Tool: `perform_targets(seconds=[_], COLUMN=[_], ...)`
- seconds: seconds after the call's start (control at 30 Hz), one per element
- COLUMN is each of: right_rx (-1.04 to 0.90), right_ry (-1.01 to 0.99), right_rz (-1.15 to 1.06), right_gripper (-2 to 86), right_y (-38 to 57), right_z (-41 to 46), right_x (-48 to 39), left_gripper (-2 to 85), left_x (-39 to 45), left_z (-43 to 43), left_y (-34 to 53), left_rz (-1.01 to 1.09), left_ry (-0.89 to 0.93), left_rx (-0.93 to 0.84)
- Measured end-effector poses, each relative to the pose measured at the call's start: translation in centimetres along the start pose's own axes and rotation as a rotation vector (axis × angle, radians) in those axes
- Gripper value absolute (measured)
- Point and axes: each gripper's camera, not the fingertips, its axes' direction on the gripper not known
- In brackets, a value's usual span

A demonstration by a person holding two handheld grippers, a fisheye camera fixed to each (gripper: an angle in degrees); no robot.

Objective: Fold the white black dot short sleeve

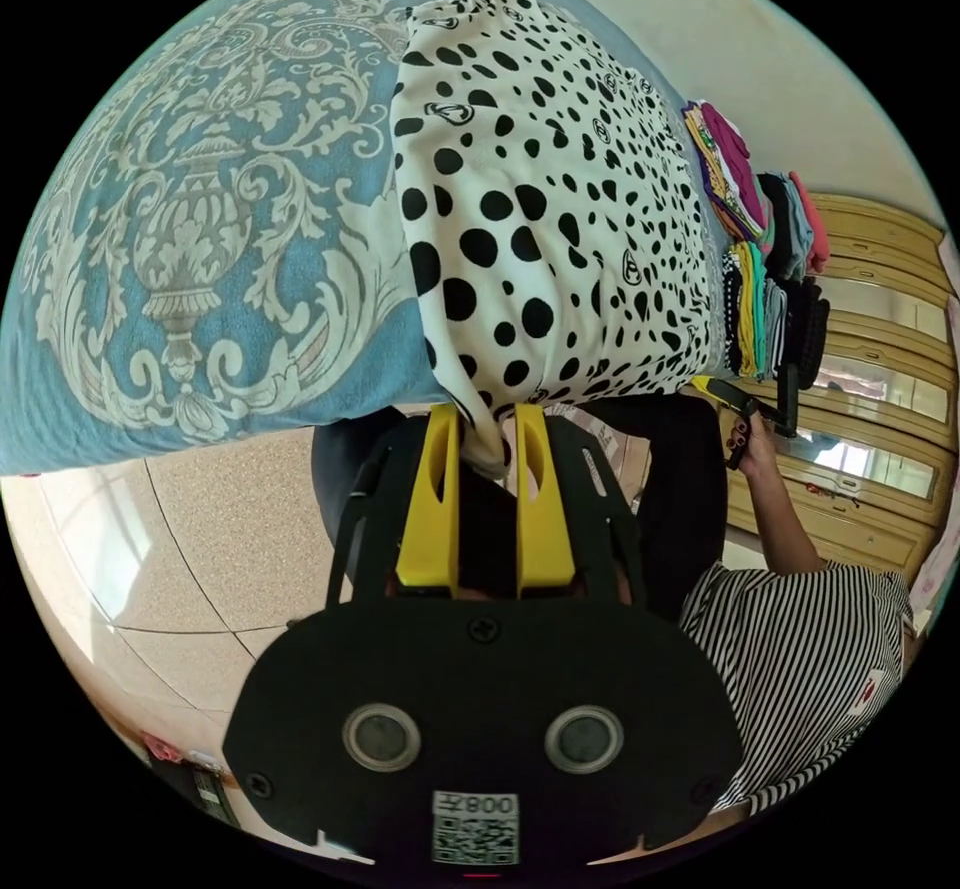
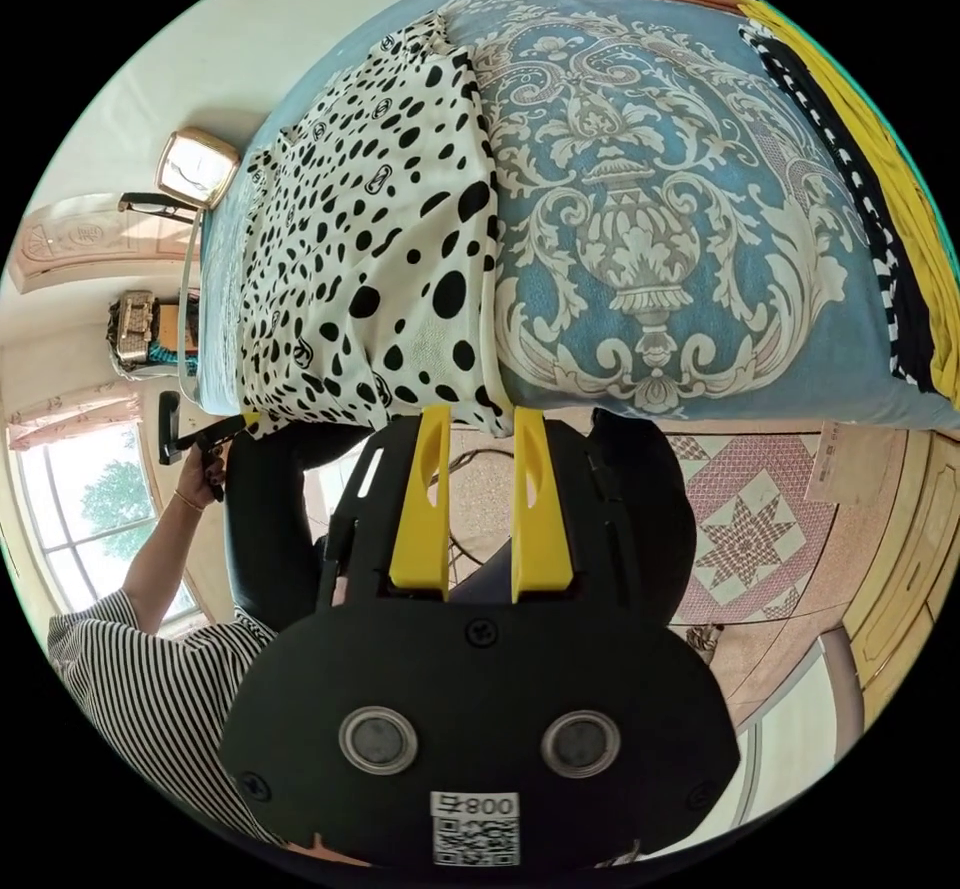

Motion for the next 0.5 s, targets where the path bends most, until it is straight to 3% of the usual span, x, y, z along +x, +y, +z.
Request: perform_targets(seconds=[0.17, 0.5], right_rx=[-0.027, -0.036], right_ry=[0.038, -0.105], right_rz=[-0.016, -0.052], right_gripper=[5.1, 0.6], right_y=[0.2, 2.0], right_z=[-0.1, -4.2], right_x=[-0.8, 0.7], left_gripper=[8.4, 6.2], left_x=[1.2, 2.4], left_z=[0.0, 0.1], left_y=[0.3, 1.3], left_rz=[0.006, -0.011], left_ry=[-0.009, -0.002], left_rx=[-0.007, -0.001])
